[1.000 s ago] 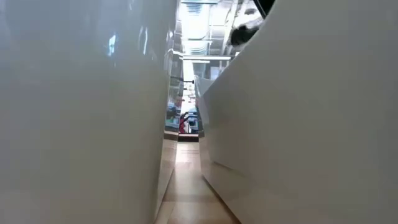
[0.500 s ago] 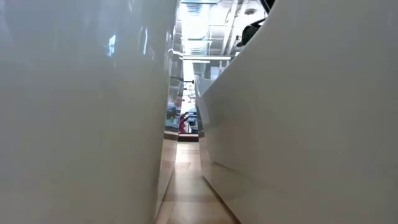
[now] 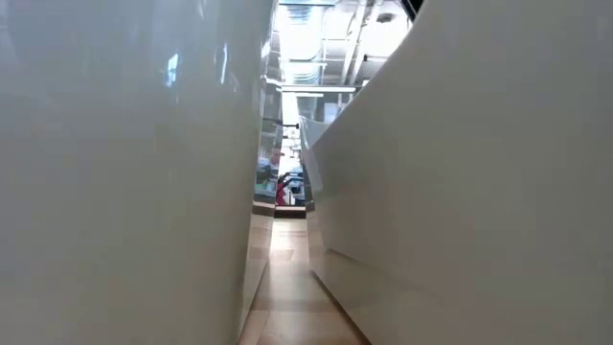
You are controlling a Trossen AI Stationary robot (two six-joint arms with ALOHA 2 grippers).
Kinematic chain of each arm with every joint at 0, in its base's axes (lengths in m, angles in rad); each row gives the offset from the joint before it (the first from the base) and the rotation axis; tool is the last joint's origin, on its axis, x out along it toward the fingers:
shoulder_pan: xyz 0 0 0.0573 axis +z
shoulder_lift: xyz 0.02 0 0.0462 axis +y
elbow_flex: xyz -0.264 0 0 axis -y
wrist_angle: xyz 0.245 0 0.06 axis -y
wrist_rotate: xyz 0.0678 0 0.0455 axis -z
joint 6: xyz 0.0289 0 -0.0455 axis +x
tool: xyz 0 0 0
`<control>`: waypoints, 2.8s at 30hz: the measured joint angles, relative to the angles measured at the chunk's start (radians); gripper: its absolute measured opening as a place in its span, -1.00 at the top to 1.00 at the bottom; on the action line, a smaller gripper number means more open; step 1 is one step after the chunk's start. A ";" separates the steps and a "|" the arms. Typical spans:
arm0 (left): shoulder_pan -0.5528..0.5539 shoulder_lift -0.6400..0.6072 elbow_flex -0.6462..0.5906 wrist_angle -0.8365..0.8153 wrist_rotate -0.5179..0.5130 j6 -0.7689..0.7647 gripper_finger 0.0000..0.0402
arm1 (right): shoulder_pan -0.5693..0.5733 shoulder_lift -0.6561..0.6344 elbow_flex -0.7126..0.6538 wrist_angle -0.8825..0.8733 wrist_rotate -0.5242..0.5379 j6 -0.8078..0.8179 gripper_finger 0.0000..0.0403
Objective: Sort pens & pencils
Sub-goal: Put the black pen into the right gray bin, then return to Home Position
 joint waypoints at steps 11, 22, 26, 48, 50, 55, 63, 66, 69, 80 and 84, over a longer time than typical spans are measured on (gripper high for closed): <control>0.000 0.000 0.000 -0.009 0.000 -0.002 -0.07 | -0.012 -0.006 0.000 0.012 0.019 -0.012 0.11; 0.000 -0.003 0.000 0.041 -0.016 0.019 -0.07 | -0.111 -0.293 0.002 0.053 0.444 -0.604 0.01; -0.013 0.000 0.000 0.074 -0.085 0.064 -0.07 | -0.113 -0.397 0.003 0.056 0.793 -1.018 0.02; -0.013 0.005 0.000 0.060 -0.442 0.254 -0.07 | -0.714 -0.580 0.000 -0.015 0.426 -1.562 0.04; 0.007 0.005 0.000 0.060 -0.487 0.285 -0.07 | -0.801 -0.606 0.000 -0.013 0.341 -1.564 0.04; 0.058 -0.013 0.003 0.066 -0.599 0.374 -0.07 | -0.950 -0.701 -0.041 -0.055 0.304 -1.559 0.05; 0.098 -0.165 0.022 0.018 -0.612 0.478 -0.07 | -0.990 -0.980 -0.198 -0.044 0.309 -1.544 0.04; 0.101 -0.215 0.022 -0.037 -0.611 0.465 -0.07 | -0.957 -1.086 -0.308 0.019 0.314 -1.531 0.04; 0.101 -0.245 -0.001 -0.050 -0.611 0.460 -0.07 | -0.923 -1.176 -0.429 0.108 0.336 -1.519 0.05; 0.101 -0.416 -0.381 0.243 -0.604 0.504 -0.07 | -0.861 -1.343 -0.709 0.291 0.368 -1.535 0.05; 0.100 -0.500 -0.499 0.275 -0.573 0.446 -0.07 | -0.852 -1.386 -0.791 0.306 0.367 -1.524 0.04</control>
